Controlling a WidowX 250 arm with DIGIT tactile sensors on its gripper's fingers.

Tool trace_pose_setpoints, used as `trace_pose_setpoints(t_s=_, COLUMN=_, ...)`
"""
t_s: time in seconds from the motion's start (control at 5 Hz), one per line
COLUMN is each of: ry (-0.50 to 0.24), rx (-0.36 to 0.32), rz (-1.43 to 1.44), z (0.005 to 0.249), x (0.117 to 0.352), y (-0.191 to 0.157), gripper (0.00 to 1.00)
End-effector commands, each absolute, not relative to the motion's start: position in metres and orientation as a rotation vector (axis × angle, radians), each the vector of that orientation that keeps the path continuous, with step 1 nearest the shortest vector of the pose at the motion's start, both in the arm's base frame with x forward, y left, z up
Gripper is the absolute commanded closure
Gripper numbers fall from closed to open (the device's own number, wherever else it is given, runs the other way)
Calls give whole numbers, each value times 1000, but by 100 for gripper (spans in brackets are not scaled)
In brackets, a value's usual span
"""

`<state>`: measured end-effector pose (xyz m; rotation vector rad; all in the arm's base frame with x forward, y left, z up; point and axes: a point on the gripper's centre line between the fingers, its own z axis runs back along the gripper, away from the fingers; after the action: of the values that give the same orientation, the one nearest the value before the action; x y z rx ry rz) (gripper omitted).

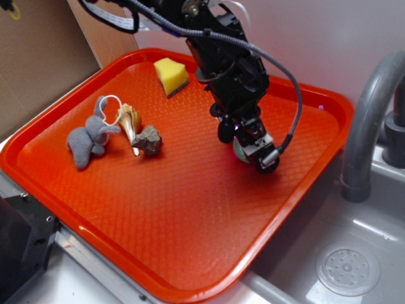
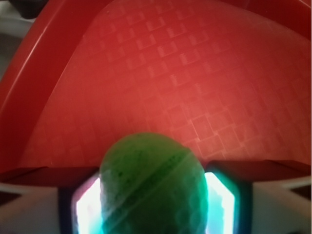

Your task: Grab the green ball.

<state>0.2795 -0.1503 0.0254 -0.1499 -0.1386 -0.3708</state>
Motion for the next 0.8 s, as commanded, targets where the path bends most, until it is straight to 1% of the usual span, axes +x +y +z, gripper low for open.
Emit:
trace_pose_setpoints(t_s=0.0, ry=-208, rx=48, rz=-410, z=75, x=266, y=-122, gripper=100)
trace_pose_setpoints(t_s=0.2, ry=-195, rx=42, rz=-176, z=125, x=247, y=-73, gripper=100)
trace_pose_setpoints(t_s=0.4, ry=-75, rx=54, rz=-108, z=177, x=227, y=-25, gripper=100)
trace_pose_setpoints(t_s=0.6, ry=-65, rx=-118, rz=92, z=219, x=199, y=11, gripper=100)
